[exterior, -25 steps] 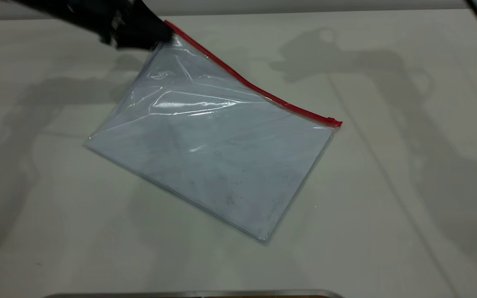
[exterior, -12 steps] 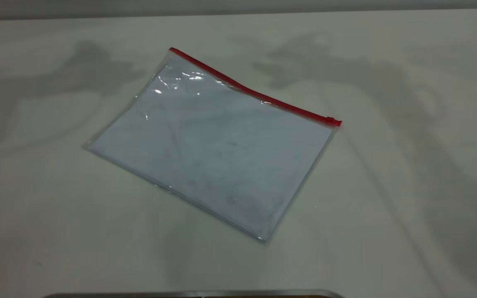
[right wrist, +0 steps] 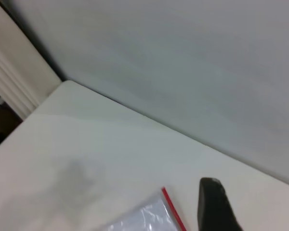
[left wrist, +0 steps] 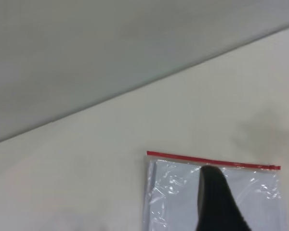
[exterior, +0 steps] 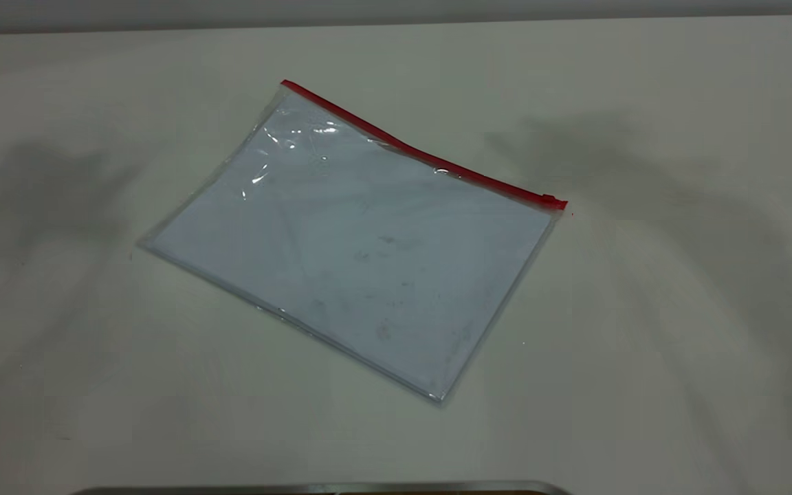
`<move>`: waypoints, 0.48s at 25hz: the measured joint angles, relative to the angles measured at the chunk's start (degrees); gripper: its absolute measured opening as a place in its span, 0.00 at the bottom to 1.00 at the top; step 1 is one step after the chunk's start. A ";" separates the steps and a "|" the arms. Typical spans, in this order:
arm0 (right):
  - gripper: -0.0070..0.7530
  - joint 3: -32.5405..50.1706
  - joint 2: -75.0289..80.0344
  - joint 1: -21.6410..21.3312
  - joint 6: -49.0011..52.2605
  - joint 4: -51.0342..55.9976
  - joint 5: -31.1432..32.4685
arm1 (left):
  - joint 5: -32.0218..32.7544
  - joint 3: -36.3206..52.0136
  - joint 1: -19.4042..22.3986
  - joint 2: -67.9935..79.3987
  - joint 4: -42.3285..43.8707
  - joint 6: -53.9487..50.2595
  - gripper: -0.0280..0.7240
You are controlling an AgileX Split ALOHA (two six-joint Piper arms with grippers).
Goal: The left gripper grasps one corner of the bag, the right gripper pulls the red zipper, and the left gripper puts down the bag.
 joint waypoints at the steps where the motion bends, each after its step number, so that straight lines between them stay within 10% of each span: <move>1: 0.58 3.34 -2.55 -0.05 0.00 -0.56 0.00 | 0.00 1.91 0.00 -2.31 0.16 -0.38 0.63; 12: 0.58 52.06 -31.13 -0.05 -2.45 -11.04 0.00 | 0.00 35.46 0.00 -23.37 4.79 -2.02 0.58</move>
